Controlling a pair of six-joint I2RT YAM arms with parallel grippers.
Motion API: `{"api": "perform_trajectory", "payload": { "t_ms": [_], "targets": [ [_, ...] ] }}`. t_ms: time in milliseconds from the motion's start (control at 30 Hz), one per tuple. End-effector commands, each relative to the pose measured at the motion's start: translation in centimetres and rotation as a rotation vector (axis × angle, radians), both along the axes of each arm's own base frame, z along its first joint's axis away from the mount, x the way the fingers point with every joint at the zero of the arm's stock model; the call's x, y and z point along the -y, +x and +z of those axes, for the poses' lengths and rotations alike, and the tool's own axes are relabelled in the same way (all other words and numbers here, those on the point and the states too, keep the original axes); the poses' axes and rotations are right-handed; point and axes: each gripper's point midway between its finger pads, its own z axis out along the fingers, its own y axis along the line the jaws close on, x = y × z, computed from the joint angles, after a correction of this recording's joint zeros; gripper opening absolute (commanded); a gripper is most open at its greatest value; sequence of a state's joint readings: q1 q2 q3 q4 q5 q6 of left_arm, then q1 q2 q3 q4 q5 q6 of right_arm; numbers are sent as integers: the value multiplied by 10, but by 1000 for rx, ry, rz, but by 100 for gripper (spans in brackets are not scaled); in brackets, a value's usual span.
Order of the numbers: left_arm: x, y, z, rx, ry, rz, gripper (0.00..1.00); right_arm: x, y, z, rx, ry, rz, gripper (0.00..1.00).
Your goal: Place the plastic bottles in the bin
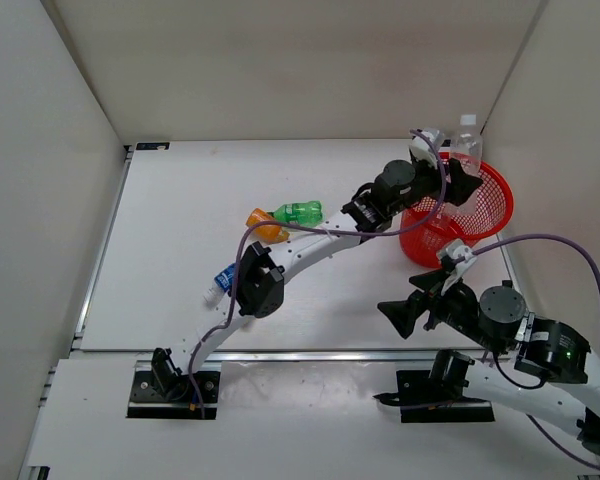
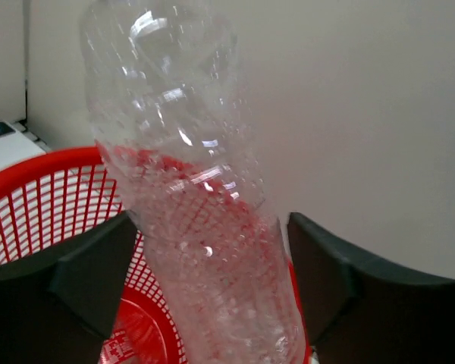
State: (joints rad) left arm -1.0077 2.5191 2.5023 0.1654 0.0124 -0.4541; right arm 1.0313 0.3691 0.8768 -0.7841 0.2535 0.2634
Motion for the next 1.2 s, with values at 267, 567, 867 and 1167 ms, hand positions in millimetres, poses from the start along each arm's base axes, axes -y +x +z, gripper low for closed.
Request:
{"api": "perform_trajectory", "payload": {
  "t_ms": [267, 567, 867, 1167],
  "targets": [
    [-52, -33, 123, 152, -56, -21, 99, 8, -9, -7, -64, -3, -85, 99],
    [-221, -40, 7, -203, 427, 206, 99, -6, 64, 19, 94, -228, -245, 99],
    [-485, -121, -112, -665, 382, 627, 99, 5, 179, -5, -128, -55, -210, 91],
    [-556, -158, -130, -732, 448, 832, 99, -135, 211, 12, 29, -281, 105, 97]
  ]
}}
